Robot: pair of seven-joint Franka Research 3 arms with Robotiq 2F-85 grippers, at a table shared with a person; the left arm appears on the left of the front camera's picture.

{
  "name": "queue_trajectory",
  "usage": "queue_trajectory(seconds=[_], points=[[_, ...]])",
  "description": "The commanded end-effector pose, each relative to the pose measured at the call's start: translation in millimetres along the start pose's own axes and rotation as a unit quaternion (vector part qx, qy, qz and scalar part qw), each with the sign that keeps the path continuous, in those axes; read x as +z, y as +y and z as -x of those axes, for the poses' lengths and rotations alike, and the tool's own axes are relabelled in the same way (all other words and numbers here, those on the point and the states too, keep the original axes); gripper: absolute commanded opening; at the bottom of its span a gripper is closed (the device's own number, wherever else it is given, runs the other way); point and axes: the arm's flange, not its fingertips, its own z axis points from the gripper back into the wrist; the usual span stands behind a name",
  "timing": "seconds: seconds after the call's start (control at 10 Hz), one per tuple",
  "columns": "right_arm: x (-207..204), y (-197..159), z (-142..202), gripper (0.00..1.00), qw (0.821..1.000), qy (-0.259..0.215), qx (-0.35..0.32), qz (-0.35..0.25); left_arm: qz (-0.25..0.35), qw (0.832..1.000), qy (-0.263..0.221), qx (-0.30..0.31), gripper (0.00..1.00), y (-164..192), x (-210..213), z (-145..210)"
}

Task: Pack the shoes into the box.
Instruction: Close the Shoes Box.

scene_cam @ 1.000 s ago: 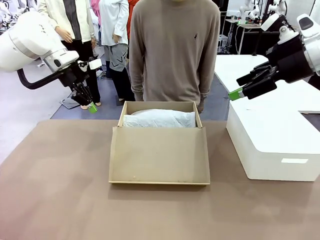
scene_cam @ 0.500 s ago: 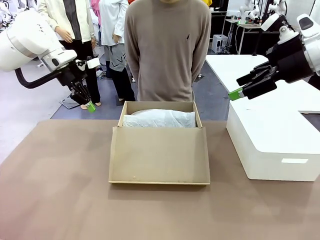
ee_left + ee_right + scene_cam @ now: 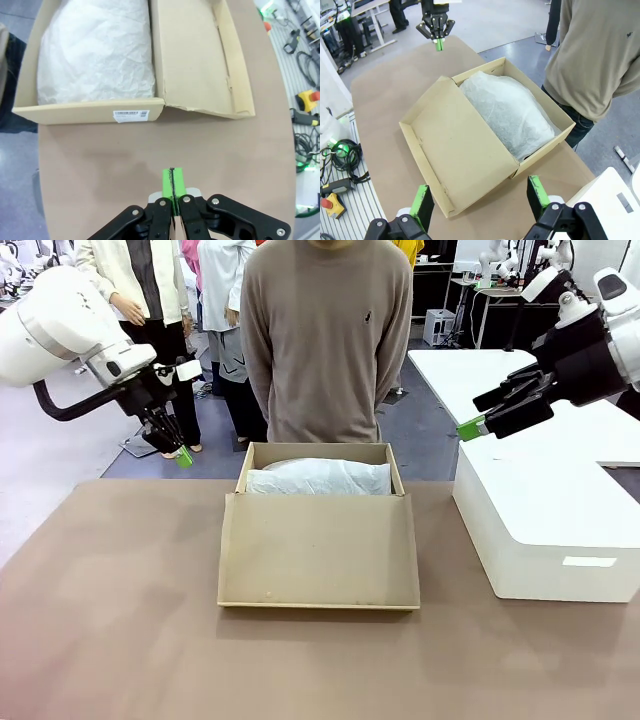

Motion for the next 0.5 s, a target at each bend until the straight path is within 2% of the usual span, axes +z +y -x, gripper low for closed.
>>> queue_trajectory(seconds=[0.0,0.4], points=[[-0.6,-1.8,-0.2,1.00,1.000,-0.007,0.005,-0.006,0.000,1.000,-0.029,0.000,0.00,-12.4,-10.4,10.9],[-0.6,-1.8,-0.2,1.00,1.000,-0.007,0.005,-0.006,0.033,0.998,-0.048,0.018,0.00,-22.8,-42.7,33.5]])
